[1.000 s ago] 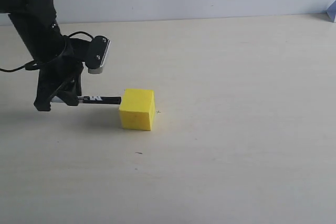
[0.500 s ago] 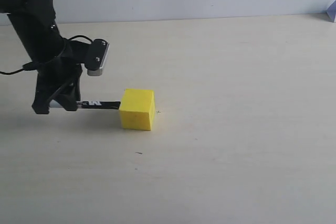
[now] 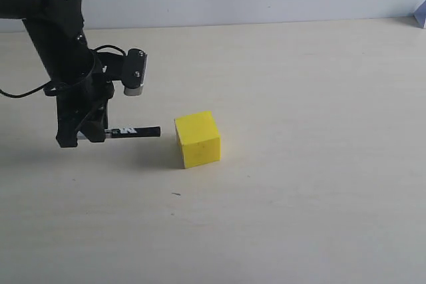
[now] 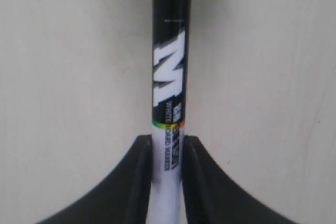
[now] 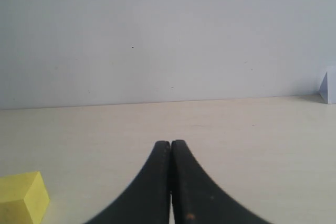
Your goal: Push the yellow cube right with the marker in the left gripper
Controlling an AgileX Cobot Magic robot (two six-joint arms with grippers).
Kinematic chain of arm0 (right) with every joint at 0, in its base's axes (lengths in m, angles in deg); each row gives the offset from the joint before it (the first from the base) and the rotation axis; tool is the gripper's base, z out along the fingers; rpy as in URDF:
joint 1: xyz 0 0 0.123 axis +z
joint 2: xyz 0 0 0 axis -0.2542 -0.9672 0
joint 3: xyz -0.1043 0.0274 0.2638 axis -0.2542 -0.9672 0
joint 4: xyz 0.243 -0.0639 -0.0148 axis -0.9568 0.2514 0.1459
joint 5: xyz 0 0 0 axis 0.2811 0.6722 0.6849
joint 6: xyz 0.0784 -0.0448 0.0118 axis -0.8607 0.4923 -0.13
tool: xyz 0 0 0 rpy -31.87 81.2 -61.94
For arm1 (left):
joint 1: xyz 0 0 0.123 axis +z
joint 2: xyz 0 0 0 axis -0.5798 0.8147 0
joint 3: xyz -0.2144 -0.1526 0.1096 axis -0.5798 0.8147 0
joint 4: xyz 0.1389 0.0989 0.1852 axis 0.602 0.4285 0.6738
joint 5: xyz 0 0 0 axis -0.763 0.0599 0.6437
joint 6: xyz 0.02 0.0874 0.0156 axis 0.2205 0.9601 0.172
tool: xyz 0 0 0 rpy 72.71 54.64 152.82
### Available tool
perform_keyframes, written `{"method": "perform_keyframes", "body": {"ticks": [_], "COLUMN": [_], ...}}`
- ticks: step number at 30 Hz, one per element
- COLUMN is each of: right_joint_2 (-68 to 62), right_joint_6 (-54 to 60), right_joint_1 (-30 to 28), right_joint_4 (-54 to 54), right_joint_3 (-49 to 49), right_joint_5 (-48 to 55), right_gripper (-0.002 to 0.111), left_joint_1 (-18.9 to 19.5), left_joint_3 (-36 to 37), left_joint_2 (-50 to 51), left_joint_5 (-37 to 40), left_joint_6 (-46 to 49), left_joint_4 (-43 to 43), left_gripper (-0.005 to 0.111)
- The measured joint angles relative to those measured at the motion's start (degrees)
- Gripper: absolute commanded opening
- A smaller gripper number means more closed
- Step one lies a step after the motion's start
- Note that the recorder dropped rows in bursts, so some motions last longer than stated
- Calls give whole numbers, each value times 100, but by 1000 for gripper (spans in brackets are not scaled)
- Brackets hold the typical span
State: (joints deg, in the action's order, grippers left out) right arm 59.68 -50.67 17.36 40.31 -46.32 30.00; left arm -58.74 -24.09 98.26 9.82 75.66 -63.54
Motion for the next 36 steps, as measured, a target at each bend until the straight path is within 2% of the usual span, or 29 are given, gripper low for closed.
{"method": "perform_keyframes", "body": {"ticks": [6,14,18,23,27,32,36], "right_joint_2": [0,0,0,0,0,0,0], "right_joint_6": [0,0,0,0,0,0,0], "right_joint_1": [0,0,0,0,0,0,0], "right_joint_4": [0,0,0,0,0,0,0], "right_joint_3": [0,0,0,0,0,0,0], "right_joint_5": [0,0,0,0,0,0,0], "right_gripper": [0,0,0,0,0,0,0], "left_joint_1": [36,-325,-382,-202,8,315,339], "left_joint_3": [0,-10,-64,-117,-117,-117,-117], "left_joint_2": [53,103,103,103,103,103,103], "left_joint_5": [-16,-848,-962,-878,-408,-168,-143], "left_joint_6": [-284,-306,-306,-231,109,43,-28], "left_joint_4": [14,-79,-92,-58,-19,-5,7], "left_gripper": [0,0,0,0,0,0,0]}}
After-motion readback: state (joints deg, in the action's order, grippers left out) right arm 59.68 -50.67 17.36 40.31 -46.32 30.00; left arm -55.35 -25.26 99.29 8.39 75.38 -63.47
